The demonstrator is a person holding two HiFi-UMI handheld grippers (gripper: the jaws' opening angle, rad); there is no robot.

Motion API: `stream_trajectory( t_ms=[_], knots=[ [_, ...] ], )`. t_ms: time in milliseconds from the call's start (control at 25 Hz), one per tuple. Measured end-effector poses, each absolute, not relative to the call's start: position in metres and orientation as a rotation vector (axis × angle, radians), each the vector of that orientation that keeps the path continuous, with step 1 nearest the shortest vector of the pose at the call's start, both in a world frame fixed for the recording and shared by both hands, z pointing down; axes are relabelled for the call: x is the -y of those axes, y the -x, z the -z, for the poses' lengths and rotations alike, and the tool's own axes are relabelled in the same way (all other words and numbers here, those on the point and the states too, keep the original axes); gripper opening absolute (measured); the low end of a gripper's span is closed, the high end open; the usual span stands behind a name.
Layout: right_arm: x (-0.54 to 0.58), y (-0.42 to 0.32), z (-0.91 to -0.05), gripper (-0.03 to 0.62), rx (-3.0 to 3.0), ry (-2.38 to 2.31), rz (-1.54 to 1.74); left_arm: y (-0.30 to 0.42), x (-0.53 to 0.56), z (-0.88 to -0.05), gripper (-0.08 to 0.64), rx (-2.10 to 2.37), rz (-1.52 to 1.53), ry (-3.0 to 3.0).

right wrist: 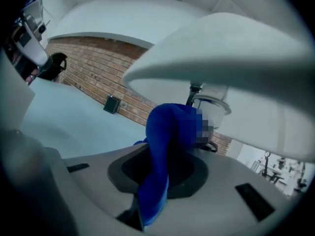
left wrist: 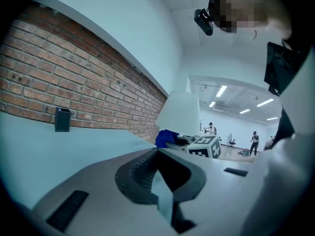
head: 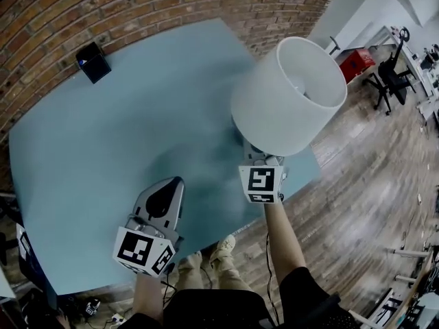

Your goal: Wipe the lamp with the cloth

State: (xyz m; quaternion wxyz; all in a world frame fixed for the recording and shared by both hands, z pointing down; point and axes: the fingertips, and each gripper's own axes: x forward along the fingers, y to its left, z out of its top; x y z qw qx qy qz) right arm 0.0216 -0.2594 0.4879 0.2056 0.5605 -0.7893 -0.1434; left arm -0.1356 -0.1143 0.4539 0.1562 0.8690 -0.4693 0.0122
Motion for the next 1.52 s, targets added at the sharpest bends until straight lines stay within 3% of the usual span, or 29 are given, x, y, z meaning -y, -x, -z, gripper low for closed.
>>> stream_trajectory(
  t_ms=[600, 840, 1120, 1280, 1520],
  knots=[
    [0.244, -0.025, -0.589, 0.074, 2.196, -1.328, -0.253, 0.098, 0.105, -0.468, 0.009, 1.292, -0.086, -2.496],
    [0.197, -0.031, -0.566, 0.074, 2.409, -1.206, -0.334, 0.078, 0.108, -0.460, 0.009, 1.316, -0.058, -2.501],
    [0.181, -0.103, -0.491, 0.074, 2.586, -1.705, -0.178, 0.067, 0.114, -0.460, 0.009, 1.370, -0.036, -2.450],
    [0.205, -0.103, -0.476, 0.075, 2.554, -1.733, 0.032, 0.060, 0.112, -0.466, 0.009, 1.368, -0.047, -2.438],
    [0.243, -0.097, -0.501, 0.074, 2.454, -1.743, 0.034, 0.066, 0.111, -0.466, 0.009, 1.424, -0.017, -2.407]
  ],
)
